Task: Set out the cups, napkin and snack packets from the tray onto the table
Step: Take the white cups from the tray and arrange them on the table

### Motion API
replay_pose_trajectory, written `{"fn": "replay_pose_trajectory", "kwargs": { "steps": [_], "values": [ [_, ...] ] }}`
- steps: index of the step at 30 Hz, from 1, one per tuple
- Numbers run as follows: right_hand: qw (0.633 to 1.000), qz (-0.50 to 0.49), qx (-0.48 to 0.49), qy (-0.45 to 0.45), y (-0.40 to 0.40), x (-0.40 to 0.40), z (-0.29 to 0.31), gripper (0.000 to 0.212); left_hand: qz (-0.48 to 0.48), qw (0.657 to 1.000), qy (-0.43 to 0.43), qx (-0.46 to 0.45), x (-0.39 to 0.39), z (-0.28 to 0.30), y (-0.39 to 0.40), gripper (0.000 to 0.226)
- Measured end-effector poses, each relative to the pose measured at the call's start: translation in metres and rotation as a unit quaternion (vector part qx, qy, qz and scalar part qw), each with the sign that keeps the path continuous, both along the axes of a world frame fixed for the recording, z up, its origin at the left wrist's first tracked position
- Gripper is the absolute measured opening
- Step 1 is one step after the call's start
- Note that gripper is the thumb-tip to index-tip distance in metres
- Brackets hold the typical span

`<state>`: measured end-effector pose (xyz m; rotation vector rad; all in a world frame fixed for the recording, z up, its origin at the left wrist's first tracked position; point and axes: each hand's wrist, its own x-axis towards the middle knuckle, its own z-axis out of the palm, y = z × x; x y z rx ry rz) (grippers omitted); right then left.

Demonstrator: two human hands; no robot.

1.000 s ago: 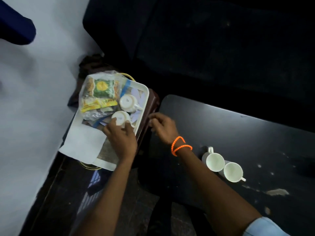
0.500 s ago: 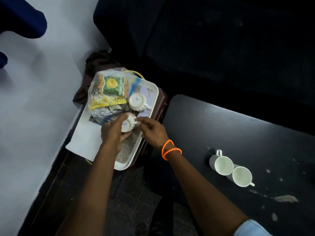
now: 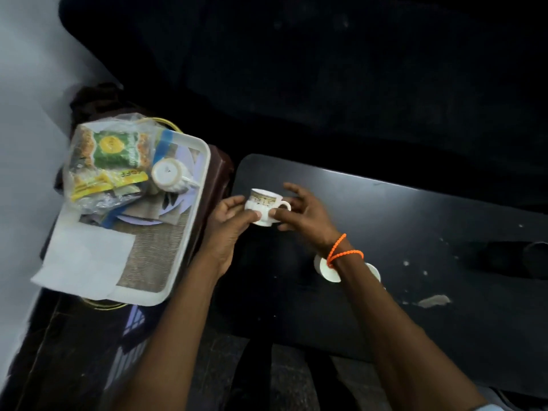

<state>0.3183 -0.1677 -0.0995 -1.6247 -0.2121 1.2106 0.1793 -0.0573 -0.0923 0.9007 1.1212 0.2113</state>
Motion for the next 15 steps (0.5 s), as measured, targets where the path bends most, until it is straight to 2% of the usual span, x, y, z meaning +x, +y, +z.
{"fn": "replay_pose_trajectory", "kwargs": {
  "steps": [2, 6, 12, 15],
  "values": [
    [0.999, 0.005, -0.017, -0.039, -0.026, 0.022, -0.002, 0.070, -0.065, 0.998, -0.001, 0.017, 0.027, -0.005, -0.015, 0.053],
    [0.987, 0.011, -0.075, -0.144, -0.075, 0.058, -0.006, 0.076, -0.190, 0.981, -0.017, 0.021, 0.077, -0.012, -0.046, 0.054],
    [0.965, -0.034, -0.147, -0.215, -0.134, 0.075, -0.023, 0.066, -0.318, 0.946, 0.008, 0.058, 0.140, -0.035, -0.092, 0.032],
    [0.951, -0.026, -0.193, -0.241, -0.150, 0.075, -0.032, 0.068, -0.379, 0.919, 0.058, 0.097, 0.154, -0.046, -0.113, 0.036]
  ]
}}
